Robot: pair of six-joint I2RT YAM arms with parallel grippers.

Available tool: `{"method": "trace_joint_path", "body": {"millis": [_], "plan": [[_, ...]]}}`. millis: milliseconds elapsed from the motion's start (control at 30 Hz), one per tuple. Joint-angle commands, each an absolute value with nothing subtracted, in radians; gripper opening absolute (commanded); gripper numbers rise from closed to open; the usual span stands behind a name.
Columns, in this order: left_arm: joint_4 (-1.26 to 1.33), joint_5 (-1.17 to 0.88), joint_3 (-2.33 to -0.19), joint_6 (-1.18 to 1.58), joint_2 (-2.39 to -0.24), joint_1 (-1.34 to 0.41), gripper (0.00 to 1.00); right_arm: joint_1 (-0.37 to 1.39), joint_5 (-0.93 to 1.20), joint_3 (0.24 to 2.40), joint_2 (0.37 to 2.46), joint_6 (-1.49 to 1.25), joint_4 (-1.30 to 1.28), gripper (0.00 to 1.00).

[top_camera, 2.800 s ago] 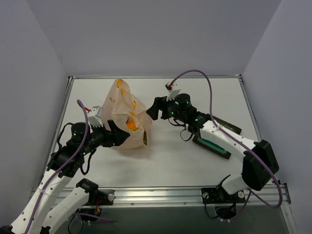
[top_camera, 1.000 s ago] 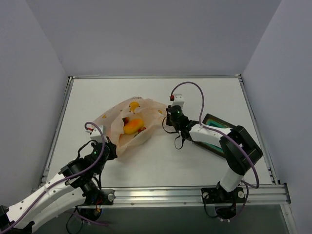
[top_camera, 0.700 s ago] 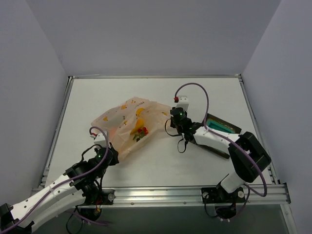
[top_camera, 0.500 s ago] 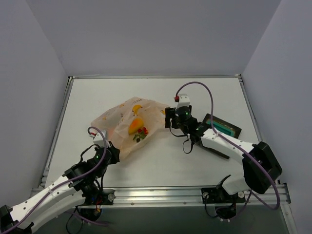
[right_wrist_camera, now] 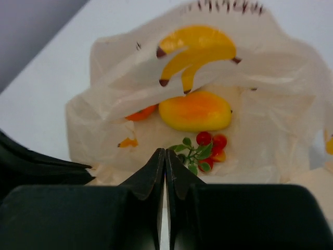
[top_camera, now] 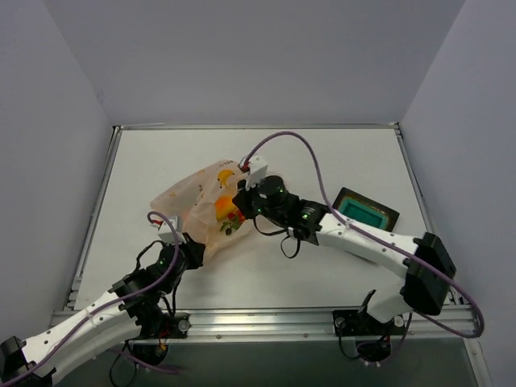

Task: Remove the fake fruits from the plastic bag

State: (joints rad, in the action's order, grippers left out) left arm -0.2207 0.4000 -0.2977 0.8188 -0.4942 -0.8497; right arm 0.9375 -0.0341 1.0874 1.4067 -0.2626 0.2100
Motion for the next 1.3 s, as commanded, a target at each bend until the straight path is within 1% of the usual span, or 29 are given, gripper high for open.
{"method": "trace_joint_path", "body": {"millis": [0,67,167,233,300,400,567,667,700,767,800,833,900,1000,1167,1200,1267], "plan": [[-0.144,0.400,-0.321,0.807,-0.491,-0.854,0.02,0.942,-0.087,1.103,1.566,-0.264,0.244,0.00],[-0.143,0.402,-0.318,0.807,-0.476,-0.854,0.02,0.943,-0.104,1.120,1.658,-0.276,0.262,0.00],[-0.153,0.405,-0.308,0.805,-0.457,-0.853,0.02,0.951,-0.120,1.108,1.741,-0.281,0.299,0.00],[-0.166,0.405,-0.304,0.805,-0.445,-0.853,0.02,0.953,-0.179,1.083,1.761,-0.282,0.298,0.00],[-0.179,0.405,-0.295,0.807,-0.436,-0.853,0.02,0.953,-0.193,1.056,1.763,-0.291,0.296,0.01],[-0.178,0.400,-0.267,0.816,-0.419,-0.853,0.02,0.957,-0.193,1.006,1.755,-0.311,0.267,0.05],[-0.160,0.385,-0.226,0.847,-0.422,-0.853,0.02,0.959,-0.245,0.924,1.697,-0.348,0.256,0.06],[-0.141,0.365,-0.204,0.856,-0.434,-0.854,0.02,0.959,-0.247,0.913,1.672,-0.353,0.244,0.12],[-0.138,0.362,-0.198,0.857,-0.445,-0.854,0.02,0.959,-0.248,0.922,1.666,-0.353,0.233,0.17],[-0.117,0.347,-0.184,0.858,-0.456,-0.854,0.02,0.960,-0.250,0.931,1.646,-0.351,0.229,0.25],[-0.106,0.338,-0.180,0.856,-0.469,-0.854,0.03,0.960,-0.249,0.946,1.638,-0.347,0.227,0.33],[-0.098,0.331,-0.173,0.854,-0.477,-0.854,0.02,0.960,-0.247,0.957,1.631,-0.345,0.226,0.37],[-0.086,0.327,-0.173,0.859,-0.492,-0.854,0.02,0.969,-0.236,0.991,1.617,-0.338,0.225,0.47],[-0.081,0.330,-0.176,0.858,-0.495,-0.854,0.02,0.979,-0.216,1.028,1.643,-0.322,0.229,0.49],[-0.095,0.336,-0.187,0.856,-0.476,-0.854,0.02,0.979,-0.232,1.080,1.750,-0.318,0.256,0.50],[-0.097,0.336,-0.189,0.856,-0.465,-0.854,0.02,0.977,-0.233,1.088,1.764,-0.318,0.259,0.55],[-0.101,0.333,-0.192,0.856,-0.454,-0.854,0.02,0.976,-0.229,1.109,1.807,-0.313,0.273,0.55]]}}
